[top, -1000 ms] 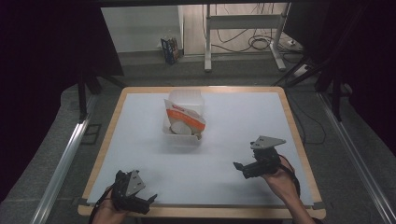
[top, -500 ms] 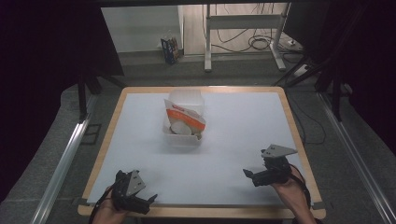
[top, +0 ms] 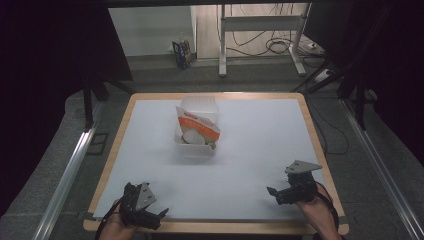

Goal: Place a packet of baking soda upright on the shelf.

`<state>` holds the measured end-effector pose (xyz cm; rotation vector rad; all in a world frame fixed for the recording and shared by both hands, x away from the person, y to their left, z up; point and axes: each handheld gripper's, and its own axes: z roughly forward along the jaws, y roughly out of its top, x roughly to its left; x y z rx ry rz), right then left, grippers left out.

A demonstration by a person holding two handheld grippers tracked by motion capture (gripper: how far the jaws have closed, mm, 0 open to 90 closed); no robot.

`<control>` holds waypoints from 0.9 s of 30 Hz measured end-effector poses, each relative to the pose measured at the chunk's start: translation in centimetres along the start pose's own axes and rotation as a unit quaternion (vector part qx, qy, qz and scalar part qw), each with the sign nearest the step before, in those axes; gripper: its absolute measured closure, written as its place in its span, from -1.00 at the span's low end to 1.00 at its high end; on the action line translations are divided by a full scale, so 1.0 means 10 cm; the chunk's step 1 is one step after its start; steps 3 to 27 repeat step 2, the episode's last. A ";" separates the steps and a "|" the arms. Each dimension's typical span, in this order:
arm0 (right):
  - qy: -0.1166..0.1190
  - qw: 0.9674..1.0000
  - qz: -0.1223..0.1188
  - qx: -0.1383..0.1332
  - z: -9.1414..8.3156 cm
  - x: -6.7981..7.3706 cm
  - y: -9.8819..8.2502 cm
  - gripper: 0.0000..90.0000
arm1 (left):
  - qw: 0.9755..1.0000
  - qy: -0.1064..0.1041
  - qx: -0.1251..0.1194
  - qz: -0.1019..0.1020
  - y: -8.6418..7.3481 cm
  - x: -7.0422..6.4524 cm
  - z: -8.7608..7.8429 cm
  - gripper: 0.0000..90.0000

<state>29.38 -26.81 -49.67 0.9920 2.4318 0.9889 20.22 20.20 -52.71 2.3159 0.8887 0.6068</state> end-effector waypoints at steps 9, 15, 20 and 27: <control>-0.001 1.000 -0.001 0.000 0.00 -0.01 0.00 -1.00 | 1.000 -0.001 0.001 -0.001 0.00 0.00 0.00 -1.00; -0.001 1.000 -0.001 0.000 0.00 -0.01 0.00 -1.00 | 1.000 -0.001 0.001 -0.001 0.00 0.00 0.00 -1.00; -0.001 1.000 -0.001 0.000 0.00 -0.01 0.00 -1.00 | 1.000 -0.001 0.001 -0.001 0.00 0.00 0.00 -1.00; -0.001 1.000 -0.001 0.000 0.00 -0.01 0.00 -1.00 | 1.000 -0.001 0.001 -0.001 0.00 0.00 0.00 -1.00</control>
